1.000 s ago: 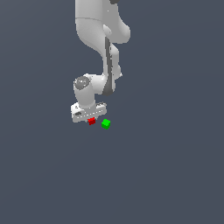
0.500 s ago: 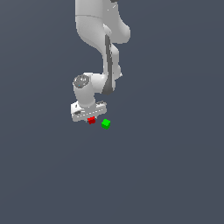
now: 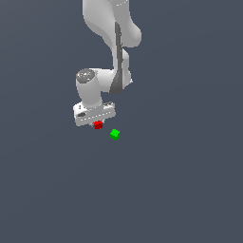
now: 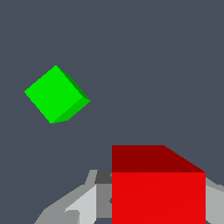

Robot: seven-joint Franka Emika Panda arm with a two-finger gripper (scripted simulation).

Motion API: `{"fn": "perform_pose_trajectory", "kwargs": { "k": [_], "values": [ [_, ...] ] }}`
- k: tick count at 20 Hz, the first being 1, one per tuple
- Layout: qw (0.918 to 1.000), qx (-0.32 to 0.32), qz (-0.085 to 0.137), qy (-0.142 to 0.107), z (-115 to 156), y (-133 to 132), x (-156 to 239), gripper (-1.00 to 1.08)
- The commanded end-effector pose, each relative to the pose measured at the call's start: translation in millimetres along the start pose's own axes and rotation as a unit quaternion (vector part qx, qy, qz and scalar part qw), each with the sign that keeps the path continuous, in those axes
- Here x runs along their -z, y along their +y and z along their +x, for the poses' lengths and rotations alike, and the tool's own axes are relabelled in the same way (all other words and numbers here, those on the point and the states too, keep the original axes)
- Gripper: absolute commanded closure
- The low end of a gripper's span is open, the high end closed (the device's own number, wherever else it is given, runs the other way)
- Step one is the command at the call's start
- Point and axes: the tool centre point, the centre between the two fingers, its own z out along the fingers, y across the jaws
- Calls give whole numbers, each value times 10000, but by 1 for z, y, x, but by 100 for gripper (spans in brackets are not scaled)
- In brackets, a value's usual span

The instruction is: Stack the red cube on top of the green cube.

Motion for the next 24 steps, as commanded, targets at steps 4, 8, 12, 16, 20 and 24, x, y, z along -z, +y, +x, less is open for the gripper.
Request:
{"fn": "perform_pose_trajectory", "kwargs": {
  "k": [4, 8, 12, 16, 20, 24],
  "values": [
    [10000, 0, -1, 1, 0, 0, 29, 108],
    [10000, 1, 1, 2, 1, 0, 40, 108],
    [10000, 1, 1, 2, 1, 1, 41, 108],
    [10000, 1, 1, 2, 2, 0, 40, 108],
    [10000, 1, 1, 2, 6, -6, 35, 108],
    [10000, 0, 3, 4, 17, -20, 25, 108]
  ]
}}
